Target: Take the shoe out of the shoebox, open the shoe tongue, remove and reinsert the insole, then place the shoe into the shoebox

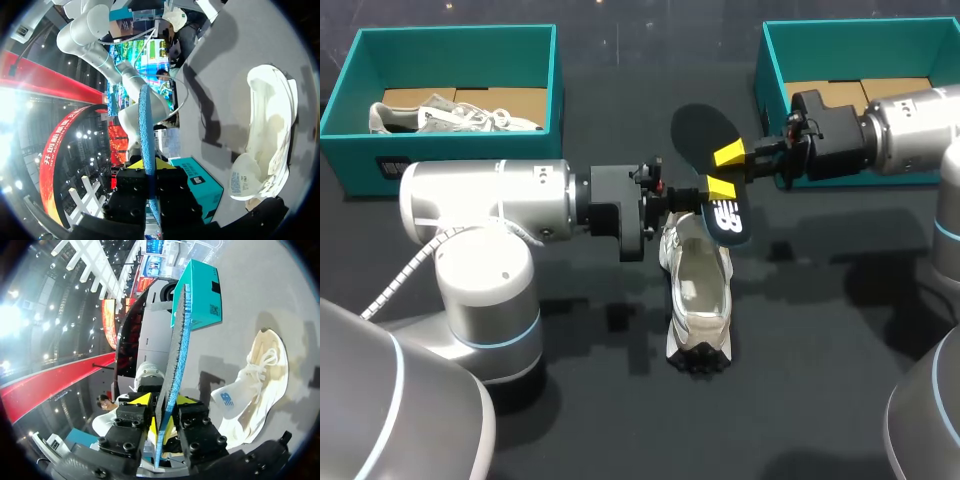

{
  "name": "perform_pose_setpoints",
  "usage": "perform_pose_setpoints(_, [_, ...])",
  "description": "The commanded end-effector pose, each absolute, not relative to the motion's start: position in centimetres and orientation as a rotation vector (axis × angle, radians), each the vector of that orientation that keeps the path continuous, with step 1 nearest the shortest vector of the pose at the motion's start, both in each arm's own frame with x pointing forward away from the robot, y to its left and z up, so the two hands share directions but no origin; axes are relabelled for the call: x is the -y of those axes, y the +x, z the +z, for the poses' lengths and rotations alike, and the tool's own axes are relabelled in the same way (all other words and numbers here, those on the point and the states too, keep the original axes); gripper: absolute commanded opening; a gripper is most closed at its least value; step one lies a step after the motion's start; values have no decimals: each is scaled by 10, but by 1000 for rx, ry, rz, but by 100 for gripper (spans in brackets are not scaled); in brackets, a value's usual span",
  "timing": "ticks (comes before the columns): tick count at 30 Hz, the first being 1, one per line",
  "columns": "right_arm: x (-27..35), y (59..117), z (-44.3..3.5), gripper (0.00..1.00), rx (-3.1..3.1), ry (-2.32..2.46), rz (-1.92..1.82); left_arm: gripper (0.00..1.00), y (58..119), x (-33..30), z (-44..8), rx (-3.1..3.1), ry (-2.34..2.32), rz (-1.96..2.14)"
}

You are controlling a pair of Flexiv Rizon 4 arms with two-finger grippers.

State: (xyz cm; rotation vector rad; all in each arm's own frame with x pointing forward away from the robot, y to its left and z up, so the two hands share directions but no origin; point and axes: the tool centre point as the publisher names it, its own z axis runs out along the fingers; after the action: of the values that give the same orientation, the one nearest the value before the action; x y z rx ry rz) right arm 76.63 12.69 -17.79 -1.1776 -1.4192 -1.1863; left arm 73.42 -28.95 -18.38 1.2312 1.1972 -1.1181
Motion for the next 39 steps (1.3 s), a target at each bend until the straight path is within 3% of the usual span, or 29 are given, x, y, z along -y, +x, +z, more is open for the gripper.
perform_pose_setpoints(1, [-130,769,-181,17,1420,-1167,-1186,0,735,294,-185,-1196,1229,-1108])
perform_pose_setpoints(6, [-130,770,-182,11,1416,-1161,-1190,0,736,296,-185,-1196,1227,-1100])
perform_pose_setpoints(7, [-131,770,-182,0,1415,-1160,-1190,0,737,296,-185,-1195,1226,-1099])
perform_pose_setpoints(13, [-131,771,-183,0,1416,-1156,-1190,0,737,295,-186,-1210,1219,-1095])
perform_pose_setpoints(14, [-131,771,-183,0,1416,-1157,-1190,25,737,291,-184,-1217,1214,-1101])
perform_pose_setpoints(15, [-131,770,-183,0,1416,-1158,-1189,41,736,289,-183,-1220,1213,-1103])
perform_pose_setpoints(17, [-129,769,-183,0,1414,-1159,-1189,100,737,279,-179,-1235,1207,-1116])
perform_pose_setpoints(28, [-119,763,-187,0,1394,-1170,-1175,100,765,211,-151,-1328,1224,-1045])
perform_pose_setpoints(39, [-120,760,-190,0,1376,-1162,-1146,100,765,211,-151,-1328,1224,-1045])
